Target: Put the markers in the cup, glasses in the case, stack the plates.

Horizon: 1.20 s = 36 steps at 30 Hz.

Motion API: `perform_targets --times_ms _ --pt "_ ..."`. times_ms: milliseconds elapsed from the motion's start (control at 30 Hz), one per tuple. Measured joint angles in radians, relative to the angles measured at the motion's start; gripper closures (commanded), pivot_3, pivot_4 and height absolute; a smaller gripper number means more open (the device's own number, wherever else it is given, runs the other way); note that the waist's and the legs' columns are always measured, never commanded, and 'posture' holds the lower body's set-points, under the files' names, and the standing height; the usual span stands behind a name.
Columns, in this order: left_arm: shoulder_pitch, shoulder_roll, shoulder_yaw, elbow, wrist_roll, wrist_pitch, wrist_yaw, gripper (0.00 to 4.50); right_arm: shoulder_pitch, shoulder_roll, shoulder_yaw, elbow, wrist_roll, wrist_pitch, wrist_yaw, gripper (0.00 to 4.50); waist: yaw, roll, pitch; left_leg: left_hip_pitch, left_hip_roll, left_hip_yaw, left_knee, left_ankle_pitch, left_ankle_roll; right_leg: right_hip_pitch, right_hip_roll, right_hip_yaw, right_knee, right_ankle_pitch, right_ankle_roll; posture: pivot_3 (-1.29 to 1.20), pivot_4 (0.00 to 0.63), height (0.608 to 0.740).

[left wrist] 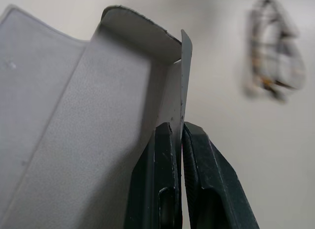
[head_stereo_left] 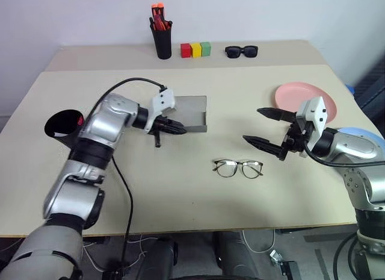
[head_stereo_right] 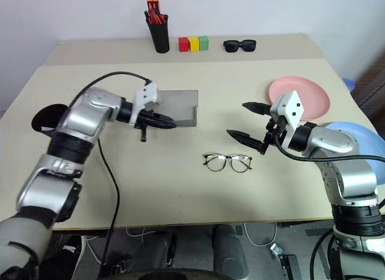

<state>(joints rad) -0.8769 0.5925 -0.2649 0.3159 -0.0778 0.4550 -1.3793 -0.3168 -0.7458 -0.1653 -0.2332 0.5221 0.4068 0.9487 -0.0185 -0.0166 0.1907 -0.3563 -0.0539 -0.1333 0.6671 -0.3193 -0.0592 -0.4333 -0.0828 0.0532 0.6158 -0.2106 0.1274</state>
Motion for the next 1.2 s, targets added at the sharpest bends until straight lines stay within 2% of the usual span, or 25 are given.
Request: perform_targets --times_ms 100,300,567,700,767,900,1067,1200 --pt "0.09 0.034 -0.002 -0.075 -0.001 0.055 0.001 4.41 0.0 0.0 0.0 0.002 0.0 0.0 0.001 0.0 0.004 0.0 0.0 0.0 0.0 0.0 0.0 0.0 0.0 0.0 0.0 0.0 0.0 0.0 0.0 0.0 0.15 0.74" --pt "0.228 -0.014 0.001 -0.295 -0.023 0.17 0.119 4.41 -0.001 0.002 0.002 0.002 0.0 -0.002 0.002 0.0 0.007 0.0 0.0 -0.001 0.0 -0.001 0.001 0.0 0.0 0.001 0.0 0.0 0.0 0.0 0.0 0.0 0.15 0.74" --pt "0.242 -0.022 -0.008 -0.304 -0.015 0.058 0.198 4.41 -0.014 0.013 0.01 0.004 -0.001 -0.002 0.0 0.0 0.004 0.0 0.0 0.001 0.0 0.0 0.001 0.0 0.0 0.001 0.0 0.0 0.001 0.0 0.0 0.0 0.15 0.74" --pt "0.235 -0.039 -0.027 -0.242 0.003 0.002 0.223 3.08 -0.022 0.017 0.021 0.01 -0.003 -0.003 0.0 0.0 0.006 0.0 0.0 0.0 0.0 0.0 0.001 0.0 0.0 0.001 0.0 0.0 0.0 0.0 0.0 0.0 0.15 0.74" --pt "0.228 -0.062 -0.027 -0.215 0.006 -0.021 0.251 1.97 -0.025 0.021 0.024 0.014 -0.003 -0.004 0.0 0.0 0.008 0.0 0.0 0.0 0.0 0.0 0.001 0.0 0.0 0.001 0.0 0.0 0.0 0.0 0.0 0.0 0.15 0.74" --pt "0.206 -0.079 -0.007 -0.226 -0.04 0.038 0.256 0.18 -0.022 0.019 0.024 0.012 -0.004 -0.004 0.006 0.0 0.006 0.0 0.0 0.0 0.0 0.0 0.001 0.0 0.0 0.001 0.0 0.0 0.0 0.0 0.0 0.0 0.15 0.74" --pt "0.204 -0.043 0.108 -0.28 -0.18 0.122 0.216 0.18 0.044 -0.062 0.058 -0.018 -0.052 -0.018 0.065 0.0 0.0 0.0 0.0 0.001 0.0 0.0 0.0 0.0 0.0 0.0 0.0 0.0 0.001 0.0 0.0 0.0 0.15 0.74" --pt "0.212 0.023 0.235 -0.327 -0.308 0.209 0.196 0.18 0.064 -0.095 0.148 -0.062 -0.135 -0.036 0.085 0.0 -0.003 0.0 0.0 0.001 0.001 0.0 0.001 0.0 0.0 0.0 0.0 0.0 0.001 0.0 0.0 0.0 0.15 0.74"
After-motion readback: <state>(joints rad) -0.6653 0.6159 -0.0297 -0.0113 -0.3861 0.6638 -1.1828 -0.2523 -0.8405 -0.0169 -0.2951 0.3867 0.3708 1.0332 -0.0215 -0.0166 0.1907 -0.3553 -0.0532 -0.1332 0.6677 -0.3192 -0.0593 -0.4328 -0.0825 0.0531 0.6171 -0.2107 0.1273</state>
